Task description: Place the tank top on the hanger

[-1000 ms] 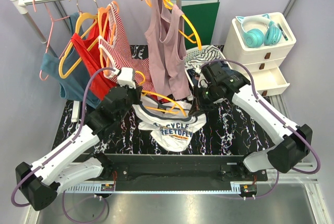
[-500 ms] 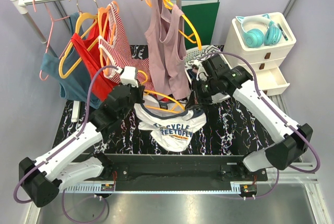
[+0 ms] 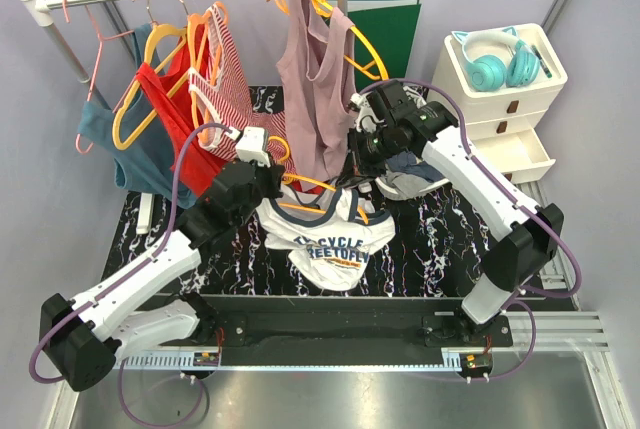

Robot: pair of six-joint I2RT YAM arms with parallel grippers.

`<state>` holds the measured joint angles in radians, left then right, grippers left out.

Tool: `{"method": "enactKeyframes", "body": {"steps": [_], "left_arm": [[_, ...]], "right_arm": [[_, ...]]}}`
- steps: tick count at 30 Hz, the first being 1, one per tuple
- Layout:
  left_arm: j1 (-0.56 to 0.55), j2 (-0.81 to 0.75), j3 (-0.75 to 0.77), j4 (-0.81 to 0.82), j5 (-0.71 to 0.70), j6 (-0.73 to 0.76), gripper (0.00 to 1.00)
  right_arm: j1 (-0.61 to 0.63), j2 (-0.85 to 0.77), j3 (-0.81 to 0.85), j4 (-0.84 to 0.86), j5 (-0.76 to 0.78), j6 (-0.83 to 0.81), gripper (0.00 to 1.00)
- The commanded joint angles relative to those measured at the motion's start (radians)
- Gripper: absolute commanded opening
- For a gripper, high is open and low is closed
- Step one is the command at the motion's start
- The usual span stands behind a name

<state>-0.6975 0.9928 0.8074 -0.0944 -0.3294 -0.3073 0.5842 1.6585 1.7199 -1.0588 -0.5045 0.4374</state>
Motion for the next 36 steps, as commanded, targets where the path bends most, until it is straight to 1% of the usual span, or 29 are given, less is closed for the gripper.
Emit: {"method": "enactKeyframes", "body": {"steps": [1, 11, 19, 21, 22, 23, 24, 25, 26, 27, 30, 36], "left_arm": [[-0.008, 0.009, 0.05, 0.091, 0.02, -0.018, 0.0], [-0.028, 0.056, 0.081, 0.117, 0.021, -0.018, 0.0], [-0.033, 0.034, 0.087, 0.113, 0.016, -0.013, 0.0], [-0.033, 0.014, 0.088, 0.111, 0.021, -0.015, 0.0], [-0.033, 0.007, 0.09, 0.113, 0.026, -0.015, 0.0], [-0.033, 0.001, 0.087, 0.116, 0.042, -0.013, 0.0], [-0.031, -0.003, 0.085, 0.116, 0.052, -0.012, 0.0], [-0.031, -0.005, 0.085, 0.117, 0.065, -0.009, 0.0], [-0.033, -0.005, 0.085, 0.11, 0.069, -0.009, 0.0], [-0.033, -0.006, 0.084, 0.108, 0.072, -0.01, 0.0], [-0.031, -0.019, 0.082, 0.11, 0.081, -0.019, 0.0], [-0.033, -0.034, 0.121, 0.071, 0.112, 0.01, 0.0]], "right_arm": [[0.008, 0.029, 0.095, 0.026, -0.043, -0.017, 0.0], [0.088, 0.092, 0.176, 0.034, -0.025, 0.003, 0.0], [0.1, 0.09, 0.176, 0.048, 0.032, 0.021, 0.0], [0.1, 0.083, 0.175, 0.048, 0.05, 0.023, 0.13], [0.1, 0.078, 0.176, 0.046, 0.055, 0.021, 0.29], [0.1, 0.073, 0.179, 0.045, 0.058, 0.027, 0.57], [0.1, 0.067, 0.196, 0.039, 0.054, 0.03, 0.67], [0.1, 0.063, 0.208, 0.034, 0.043, 0.032, 0.75], [0.1, 0.058, 0.224, 0.028, 0.035, 0.031, 0.8], [0.1, 0.049, 0.256, 0.014, 0.029, 0.031, 0.92], [0.1, 0.029, 0.305, -0.039, 0.049, 0.011, 0.97], [0.098, -0.035, 0.319, -0.122, 0.084, -0.034, 0.97]]}}
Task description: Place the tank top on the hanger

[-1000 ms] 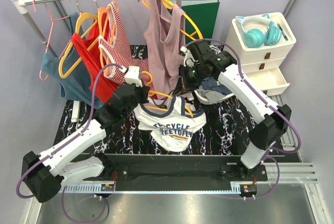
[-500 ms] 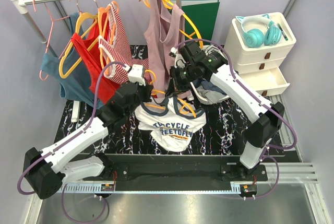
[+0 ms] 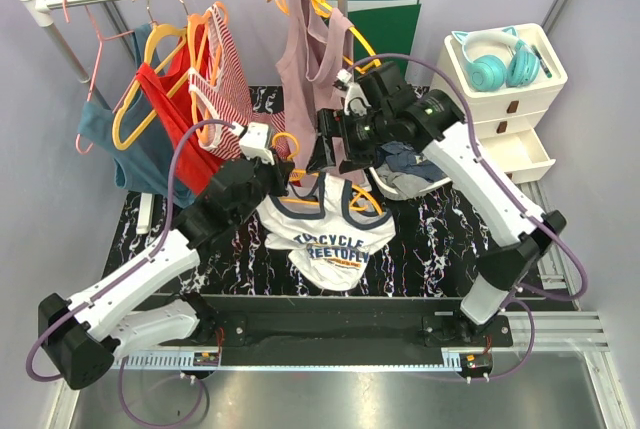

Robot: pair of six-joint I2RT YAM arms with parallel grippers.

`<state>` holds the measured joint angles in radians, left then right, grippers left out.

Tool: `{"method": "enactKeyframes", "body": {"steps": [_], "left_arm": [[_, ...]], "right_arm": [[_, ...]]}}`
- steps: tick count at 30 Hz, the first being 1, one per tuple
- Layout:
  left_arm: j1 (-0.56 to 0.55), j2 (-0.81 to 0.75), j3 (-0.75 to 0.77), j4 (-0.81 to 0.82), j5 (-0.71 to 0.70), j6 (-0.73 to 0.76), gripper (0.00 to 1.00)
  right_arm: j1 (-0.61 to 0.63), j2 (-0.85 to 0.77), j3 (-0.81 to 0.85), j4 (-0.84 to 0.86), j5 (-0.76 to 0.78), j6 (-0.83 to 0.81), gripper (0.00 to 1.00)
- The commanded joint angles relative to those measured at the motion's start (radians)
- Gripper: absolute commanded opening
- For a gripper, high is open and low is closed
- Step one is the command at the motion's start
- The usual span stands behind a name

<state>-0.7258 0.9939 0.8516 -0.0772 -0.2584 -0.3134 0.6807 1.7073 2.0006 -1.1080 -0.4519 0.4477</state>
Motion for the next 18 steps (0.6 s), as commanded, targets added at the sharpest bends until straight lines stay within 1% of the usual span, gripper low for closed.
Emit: {"method": "enactKeyframes", "body": {"steps": [1, 6, 11, 13, 15, 18], "left_arm": [[-0.003, -0.038, 0.082, 0.045, 0.051, 0.031, 0.0], [-0.004, -0.063, 0.102, -0.006, 0.087, 0.072, 0.0], [-0.004, -0.075, 0.122, -0.024, 0.133, 0.083, 0.0], [-0.004, -0.075, 0.13, -0.027, 0.159, 0.085, 0.0], [-0.003, -0.072, 0.136, -0.03, 0.186, 0.082, 0.0], [-0.003, -0.06, 0.158, -0.03, 0.22, 0.083, 0.0]], "right_arm": [[0.002, -0.096, 0.03, -0.078, 0.042, -0.061, 0.97], [-0.004, -0.198, -0.085, -0.07, 0.104, -0.124, 0.96], [-0.004, -0.325, -0.265, 0.011, 0.059, -0.208, 0.86], [-0.004, -0.374, -0.31, 0.054, 0.048, -0.219, 0.84], [-0.004, -0.406, -0.376, 0.1, 0.039, -0.221, 0.79], [-0.004, -0.46, -0.462, 0.198, 0.03, -0.219, 0.73]]}}
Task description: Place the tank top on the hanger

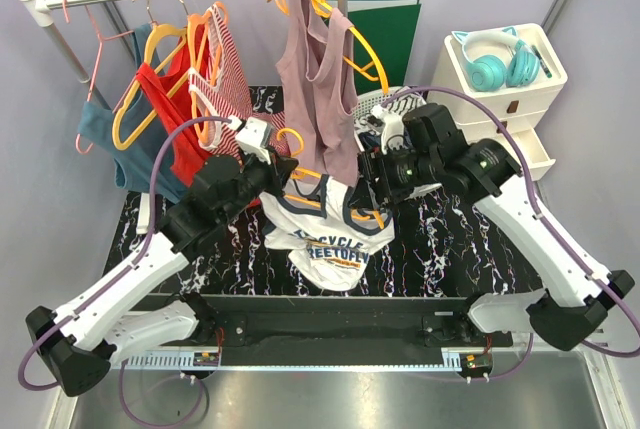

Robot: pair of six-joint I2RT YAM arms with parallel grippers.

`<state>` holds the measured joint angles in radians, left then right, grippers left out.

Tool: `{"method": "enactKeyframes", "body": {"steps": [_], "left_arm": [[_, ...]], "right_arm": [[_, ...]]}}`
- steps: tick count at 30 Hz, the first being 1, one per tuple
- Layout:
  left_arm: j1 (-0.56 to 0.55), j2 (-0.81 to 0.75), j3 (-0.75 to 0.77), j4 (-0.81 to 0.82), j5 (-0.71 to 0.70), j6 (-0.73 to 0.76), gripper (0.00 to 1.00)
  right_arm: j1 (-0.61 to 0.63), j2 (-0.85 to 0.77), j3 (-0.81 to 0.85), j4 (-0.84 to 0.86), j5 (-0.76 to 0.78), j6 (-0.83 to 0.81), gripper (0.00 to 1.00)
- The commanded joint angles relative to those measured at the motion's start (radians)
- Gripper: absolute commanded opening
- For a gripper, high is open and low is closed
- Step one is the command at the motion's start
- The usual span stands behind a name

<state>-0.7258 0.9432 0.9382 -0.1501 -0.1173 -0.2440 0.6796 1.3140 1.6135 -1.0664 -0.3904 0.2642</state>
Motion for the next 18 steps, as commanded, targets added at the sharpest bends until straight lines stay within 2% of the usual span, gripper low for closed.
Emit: {"method": "enactKeyframes", "body": {"steps": [1, 6, 8, 11, 12, 15, 16, 18], "left_arm": [[-0.004, -0.004, 0.077, 0.043, 0.085, 0.014, 0.0], [-0.004, 0.011, 0.108, 0.04, 0.11, 0.017, 0.0], [-0.004, 0.016, 0.114, 0.038, 0.111, 0.017, 0.0], [-0.004, 0.025, 0.129, 0.041, 0.111, 0.012, 0.0], [-0.004, 0.029, 0.132, 0.04, 0.135, 0.011, 0.0], [-0.004, 0.042, 0.143, 0.047, 0.143, 0.0, 0.0], [-0.004, 0.045, 0.145, 0.05, 0.145, -0.008, 0.0], [-0.004, 0.057, 0.154, 0.052, 0.146, -0.015, 0.0]], "right_arm": [[-0.003, -0.082, -0.093, 0.193, -0.028, -0.037, 0.72], [-0.002, -0.09, -0.15, 0.24, -0.011, -0.054, 0.7], [0.0, -0.088, -0.156, 0.249, -0.015, -0.056, 0.67], [0.0, -0.088, -0.171, 0.264, -0.021, -0.057, 0.58], [0.001, -0.09, -0.179, 0.273, -0.021, -0.057, 0.47], [0.005, -0.101, -0.196, 0.295, -0.021, -0.045, 0.25], [0.006, -0.104, -0.199, 0.296, -0.019, -0.043, 0.11], [0.006, -0.12, -0.213, 0.293, -0.004, -0.034, 0.0]]}}
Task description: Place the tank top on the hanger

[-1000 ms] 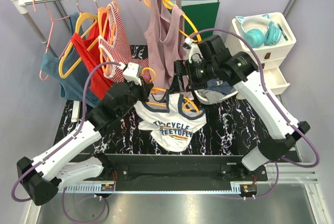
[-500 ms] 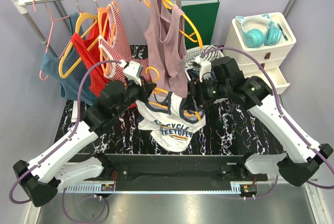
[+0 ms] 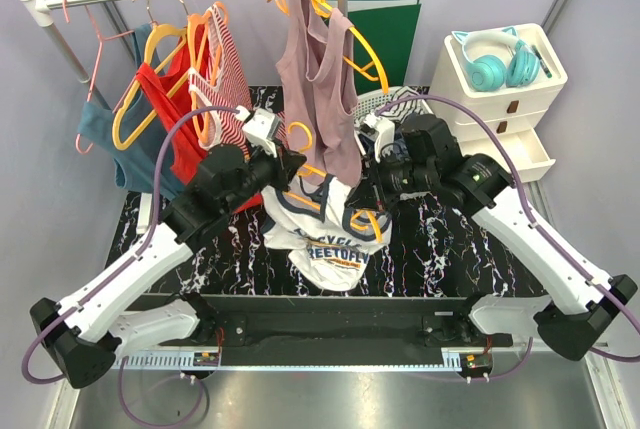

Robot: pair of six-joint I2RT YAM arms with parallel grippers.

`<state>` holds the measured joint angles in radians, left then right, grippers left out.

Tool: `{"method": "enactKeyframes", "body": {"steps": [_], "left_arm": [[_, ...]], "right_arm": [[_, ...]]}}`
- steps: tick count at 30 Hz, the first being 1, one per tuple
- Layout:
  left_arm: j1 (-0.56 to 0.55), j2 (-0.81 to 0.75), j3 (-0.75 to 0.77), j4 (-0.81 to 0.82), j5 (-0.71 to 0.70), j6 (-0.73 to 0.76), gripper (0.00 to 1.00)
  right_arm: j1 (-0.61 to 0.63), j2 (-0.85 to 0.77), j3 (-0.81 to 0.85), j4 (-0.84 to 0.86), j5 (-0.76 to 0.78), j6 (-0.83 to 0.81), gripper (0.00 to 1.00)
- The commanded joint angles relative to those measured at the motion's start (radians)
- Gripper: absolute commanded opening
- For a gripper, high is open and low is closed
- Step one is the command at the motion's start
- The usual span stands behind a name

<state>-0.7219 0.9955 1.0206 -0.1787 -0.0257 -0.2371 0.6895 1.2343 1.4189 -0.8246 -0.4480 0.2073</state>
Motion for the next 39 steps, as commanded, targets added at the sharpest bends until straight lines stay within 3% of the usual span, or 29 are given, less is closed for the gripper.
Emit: {"method": "enactKeyframes", "body": {"steps": [1, 3, 5, 8, 10, 11, 21, 31, 39], "left_arm": [[-0.008, 0.009, 0.073, 0.081, 0.055, -0.028, 0.0], [-0.007, 0.022, 0.082, 0.079, 0.05, -0.036, 0.09], [-0.008, 0.035, 0.09, 0.079, 0.049, -0.045, 0.36], [-0.008, 0.048, 0.101, 0.076, 0.052, -0.045, 0.58], [-0.007, 0.052, 0.105, 0.074, 0.049, -0.044, 0.92], [-0.007, 0.054, 0.108, 0.073, 0.047, -0.041, 0.99], [-0.008, 0.012, 0.079, -0.01, -0.04, 0.005, 0.99], [-0.005, -0.058, 0.01, -0.102, -0.135, -0.005, 0.99], [-0.005, -0.142, -0.088, -0.18, -0.177, -0.039, 0.99]], "right_arm": [[-0.004, -0.05, -0.026, 0.05, 0.06, 0.026, 0.0], [-0.004, -0.08, -0.044, 0.047, 0.084, 0.038, 0.0], [-0.004, -0.102, -0.055, 0.039, 0.1, 0.049, 0.0], [-0.005, -0.134, -0.067, 0.01, 0.137, 0.063, 0.0], [-0.004, -0.153, -0.072, -0.01, 0.17, 0.067, 0.0], [-0.004, -0.159, -0.075, -0.013, 0.186, 0.069, 0.0], [-0.005, -0.187, -0.008, -0.047, 0.394, 0.038, 0.0], [-0.004, -0.202, 0.021, -0.015, 0.397, 0.024, 0.0], [-0.004, -0.17, 0.144, 0.013, 0.393, 0.014, 0.0]]}}
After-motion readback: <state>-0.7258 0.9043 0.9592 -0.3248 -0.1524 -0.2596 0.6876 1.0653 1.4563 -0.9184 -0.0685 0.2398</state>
